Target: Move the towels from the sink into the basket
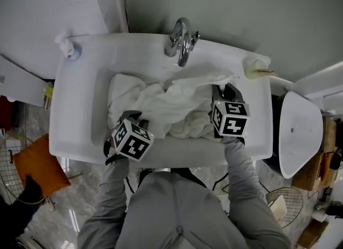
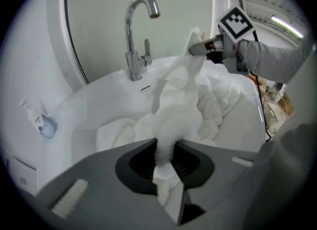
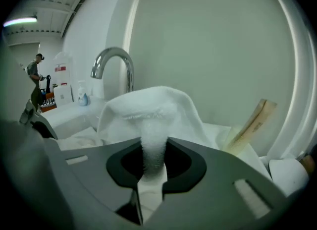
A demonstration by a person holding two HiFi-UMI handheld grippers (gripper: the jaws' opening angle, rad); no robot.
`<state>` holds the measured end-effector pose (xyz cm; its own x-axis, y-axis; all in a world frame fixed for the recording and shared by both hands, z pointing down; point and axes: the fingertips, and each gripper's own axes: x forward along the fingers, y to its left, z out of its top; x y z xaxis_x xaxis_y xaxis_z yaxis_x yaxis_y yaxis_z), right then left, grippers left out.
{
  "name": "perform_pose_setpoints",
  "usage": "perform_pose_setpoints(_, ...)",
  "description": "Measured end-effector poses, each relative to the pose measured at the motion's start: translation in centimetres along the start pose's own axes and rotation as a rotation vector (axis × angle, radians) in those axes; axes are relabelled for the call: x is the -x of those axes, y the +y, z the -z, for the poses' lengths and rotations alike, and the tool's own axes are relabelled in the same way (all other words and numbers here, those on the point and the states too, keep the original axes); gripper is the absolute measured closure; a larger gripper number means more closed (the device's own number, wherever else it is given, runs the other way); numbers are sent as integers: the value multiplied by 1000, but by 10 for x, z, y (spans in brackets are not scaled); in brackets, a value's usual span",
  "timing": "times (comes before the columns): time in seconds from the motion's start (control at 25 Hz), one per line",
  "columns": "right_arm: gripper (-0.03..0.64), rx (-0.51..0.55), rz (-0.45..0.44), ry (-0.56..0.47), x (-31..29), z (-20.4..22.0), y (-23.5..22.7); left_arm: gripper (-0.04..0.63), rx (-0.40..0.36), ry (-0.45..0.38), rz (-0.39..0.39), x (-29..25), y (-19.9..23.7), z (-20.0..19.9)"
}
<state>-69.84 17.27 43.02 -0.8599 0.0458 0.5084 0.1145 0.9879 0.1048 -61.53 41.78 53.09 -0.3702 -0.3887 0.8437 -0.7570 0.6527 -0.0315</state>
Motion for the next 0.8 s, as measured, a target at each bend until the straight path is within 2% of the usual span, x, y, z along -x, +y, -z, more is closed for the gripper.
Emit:
perform_pose_setpoints(0.16,560,-53,61,-79,50,-19,-11,476,-24,-139,-34,40,16,-30)
perform_pose_setpoints(0.44,560,-113,250,-205,145,-37,-31,476,-129,-360,-16,92,20,-82)
perform_pose_setpoints(0.64,560,-142,399,-244,222,-25,-53,476,-225,-464,46,112,-13,-122)
perform_pose_setpoints(0.8,560,-176,552,-270,295,-4,-79,476,-323,-543,124,121,-60,-156)
